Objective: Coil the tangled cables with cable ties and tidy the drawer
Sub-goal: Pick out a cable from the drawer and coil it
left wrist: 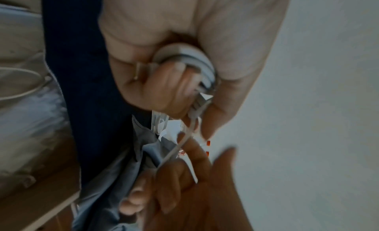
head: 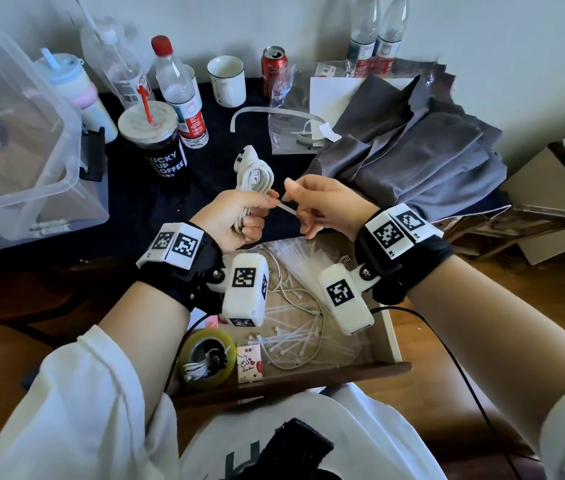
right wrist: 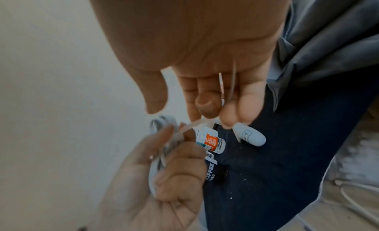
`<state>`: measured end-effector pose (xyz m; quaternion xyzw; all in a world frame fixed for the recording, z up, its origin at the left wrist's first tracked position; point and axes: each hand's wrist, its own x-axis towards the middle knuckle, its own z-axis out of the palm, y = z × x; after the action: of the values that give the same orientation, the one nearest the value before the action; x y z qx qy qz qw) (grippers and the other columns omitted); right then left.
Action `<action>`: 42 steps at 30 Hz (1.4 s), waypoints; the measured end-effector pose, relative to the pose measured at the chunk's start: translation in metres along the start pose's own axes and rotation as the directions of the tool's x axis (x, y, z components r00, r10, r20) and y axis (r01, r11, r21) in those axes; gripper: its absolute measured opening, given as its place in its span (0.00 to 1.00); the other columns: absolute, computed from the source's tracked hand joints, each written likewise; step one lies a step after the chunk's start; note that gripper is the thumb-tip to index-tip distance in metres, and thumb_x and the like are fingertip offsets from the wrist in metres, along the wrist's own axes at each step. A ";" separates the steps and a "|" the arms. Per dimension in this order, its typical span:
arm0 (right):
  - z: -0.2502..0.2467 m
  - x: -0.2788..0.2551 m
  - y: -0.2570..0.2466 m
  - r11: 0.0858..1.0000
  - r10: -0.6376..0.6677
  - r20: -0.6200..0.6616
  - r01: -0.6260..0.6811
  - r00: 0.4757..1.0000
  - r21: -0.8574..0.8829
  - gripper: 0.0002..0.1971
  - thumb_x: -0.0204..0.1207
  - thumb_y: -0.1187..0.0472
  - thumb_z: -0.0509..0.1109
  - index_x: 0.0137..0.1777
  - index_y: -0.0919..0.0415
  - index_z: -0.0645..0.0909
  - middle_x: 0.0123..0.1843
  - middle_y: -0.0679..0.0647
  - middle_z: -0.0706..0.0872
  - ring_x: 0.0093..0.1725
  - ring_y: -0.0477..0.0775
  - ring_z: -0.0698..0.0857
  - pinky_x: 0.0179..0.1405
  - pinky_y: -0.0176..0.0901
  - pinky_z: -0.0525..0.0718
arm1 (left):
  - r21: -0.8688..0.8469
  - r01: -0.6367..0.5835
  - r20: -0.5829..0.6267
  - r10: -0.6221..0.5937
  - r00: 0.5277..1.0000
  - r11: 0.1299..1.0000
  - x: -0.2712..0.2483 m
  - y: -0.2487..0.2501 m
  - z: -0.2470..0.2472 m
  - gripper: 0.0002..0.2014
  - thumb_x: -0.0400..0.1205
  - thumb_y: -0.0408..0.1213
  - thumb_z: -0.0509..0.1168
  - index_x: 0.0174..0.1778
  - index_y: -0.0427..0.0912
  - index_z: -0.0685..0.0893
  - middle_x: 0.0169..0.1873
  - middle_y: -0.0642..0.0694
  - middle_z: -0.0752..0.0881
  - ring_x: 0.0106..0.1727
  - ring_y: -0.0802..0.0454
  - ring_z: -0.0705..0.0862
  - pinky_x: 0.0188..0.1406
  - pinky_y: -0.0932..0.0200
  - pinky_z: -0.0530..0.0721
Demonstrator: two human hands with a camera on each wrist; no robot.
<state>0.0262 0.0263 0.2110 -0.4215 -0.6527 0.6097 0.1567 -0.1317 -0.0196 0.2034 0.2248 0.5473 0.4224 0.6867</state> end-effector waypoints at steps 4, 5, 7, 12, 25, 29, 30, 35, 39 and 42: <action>0.004 0.004 0.009 0.931 -0.083 0.015 0.083 0.996 -0.357 0.16 0.82 0.49 0.60 0.34 0.51 0.80 0.27 0.55 0.75 0.24 0.45 0.79 0.33 0.35 0.76 | 0.116 -0.051 0.015 0.050 0.999 0.992 -0.002 -0.003 0.008 0.12 0.83 0.37 0.61 0.34 0.39 0.78 0.18 0.50 0.74 0.14 0.61 0.63 0.13 0.70 0.58; 0.004 0.005 0.011 0.921 -0.086 0.004 0.082 0.996 -0.381 0.17 0.82 0.49 0.60 0.32 0.49 0.80 0.27 0.55 0.76 0.24 0.44 0.80 0.36 0.36 0.77 | 0.125 -0.055 0.010 0.054 0.998 0.991 -0.001 -0.006 0.010 0.13 0.83 0.38 0.61 0.32 0.39 0.78 0.18 0.50 0.75 0.15 0.61 0.63 0.14 0.70 0.58; 0.002 0.006 0.011 0.905 -0.087 -0.024 0.069 0.996 -0.419 0.18 0.81 0.51 0.62 0.29 0.50 0.78 0.25 0.50 0.78 0.27 0.43 0.80 0.40 0.37 0.79 | 0.133 -0.055 -0.008 0.057 0.998 0.990 0.000 -0.010 0.012 0.13 0.83 0.38 0.62 0.34 0.39 0.79 0.19 0.50 0.74 0.16 0.60 0.65 0.14 0.69 0.62; 0.008 0.004 0.011 0.925 -0.096 -0.055 0.068 0.994 -0.375 0.21 0.83 0.57 0.59 0.26 0.56 0.70 0.19 0.44 0.73 0.17 0.39 0.72 0.22 0.27 0.70 | 0.163 -0.068 0.000 0.069 0.998 0.984 0.001 -0.012 0.010 0.12 0.83 0.43 0.63 0.41 0.37 0.83 0.31 0.44 0.81 0.29 0.54 0.80 0.30 0.62 0.82; 0.010 -0.011 -0.009 0.928 -0.059 -0.098 0.091 0.993 0.361 0.21 0.81 0.53 0.63 0.26 0.58 0.69 0.18 0.48 0.72 0.14 0.42 0.61 0.16 0.29 0.52 | -0.179 -0.060 0.202 0.096 0.975 0.982 -0.008 0.000 0.027 0.22 0.81 0.45 0.57 0.23 0.42 0.82 0.20 0.48 0.75 0.20 0.56 0.73 0.19 0.67 0.74; 0.010 -0.019 -0.007 0.925 -0.117 -0.049 0.127 0.992 0.358 0.21 0.80 0.58 0.63 0.23 0.57 0.76 0.13 0.46 0.63 0.12 0.42 0.57 0.16 0.29 0.50 | -0.024 -0.102 0.171 0.104 0.980 0.995 -0.011 0.006 0.021 0.14 0.80 0.34 0.60 0.27 0.41 0.77 0.18 0.50 0.74 0.19 0.59 0.72 0.18 0.68 0.72; 0.009 -0.021 -0.006 0.932 -0.131 -0.042 0.138 0.990 0.336 0.22 0.79 0.59 0.64 0.21 0.55 0.77 0.13 0.46 0.63 0.13 0.42 0.57 0.15 0.30 0.51 | 0.022 -0.117 0.165 0.112 0.980 0.993 -0.012 0.007 0.019 0.10 0.77 0.32 0.62 0.29 0.40 0.74 0.17 0.50 0.74 0.18 0.59 0.72 0.19 0.68 0.72; 0.008 -0.026 0.000 0.949 -0.129 -0.066 0.142 0.990 0.283 0.25 0.78 0.65 0.65 0.18 0.58 0.65 0.13 0.47 0.63 0.13 0.43 0.57 0.14 0.29 0.54 | 0.196 -0.167 0.098 0.150 0.984 0.966 -0.012 0.007 0.016 0.11 0.74 0.27 0.68 0.26 0.39 0.80 0.19 0.47 0.76 0.19 0.55 0.73 0.18 0.66 0.72; 0.007 -0.029 -0.003 0.971 -0.137 -0.057 0.145 0.989 0.190 0.16 0.79 0.70 0.63 0.27 0.64 0.74 0.11 0.45 0.69 0.12 0.41 0.58 0.14 0.33 0.52 | 0.278 -0.278 -0.019 0.294 0.956 0.920 -0.008 0.002 0.019 0.18 0.77 0.29 0.69 0.20 0.43 0.86 0.18 0.45 0.80 0.20 0.53 0.77 0.17 0.64 0.73; 0.008 -0.034 -0.009 0.973 -0.165 -0.042 0.170 0.985 0.156 0.16 0.79 0.72 0.62 0.29 0.64 0.81 0.10 0.44 0.68 0.11 0.39 0.58 0.12 0.30 0.54 | 0.310 -0.336 -0.038 0.365 0.930 0.889 -0.007 0.001 0.024 0.17 0.76 0.29 0.71 0.19 0.44 0.87 0.17 0.45 0.80 0.21 0.52 0.77 0.19 0.63 0.76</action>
<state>0.0373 -0.0037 0.2279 -0.3598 -0.6328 0.6384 0.2501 -0.1100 -0.0212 0.2155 0.4003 0.5871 0.4625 0.5302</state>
